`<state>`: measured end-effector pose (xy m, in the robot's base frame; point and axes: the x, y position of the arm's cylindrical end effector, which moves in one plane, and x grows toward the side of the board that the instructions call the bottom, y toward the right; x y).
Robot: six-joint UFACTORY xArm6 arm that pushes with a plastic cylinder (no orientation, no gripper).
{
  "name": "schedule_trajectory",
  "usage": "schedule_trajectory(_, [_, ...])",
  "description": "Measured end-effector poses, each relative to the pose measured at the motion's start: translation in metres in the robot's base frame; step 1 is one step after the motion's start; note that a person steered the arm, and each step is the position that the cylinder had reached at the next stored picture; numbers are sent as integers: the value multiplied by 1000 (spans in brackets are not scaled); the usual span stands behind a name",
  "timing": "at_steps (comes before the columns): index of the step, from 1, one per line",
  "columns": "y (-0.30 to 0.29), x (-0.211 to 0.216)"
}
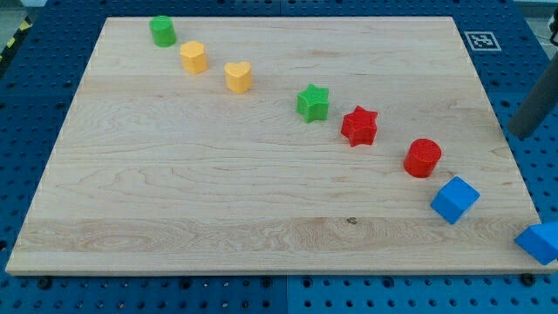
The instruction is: Place the red circle at the bottom center of the board
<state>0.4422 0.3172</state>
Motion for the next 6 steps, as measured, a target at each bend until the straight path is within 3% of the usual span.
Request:
schedule_trajectory(2, [-6, 0])
schedule_trajectory(5, [-108, 3])
schedule_trajectory(6, [-117, 8])
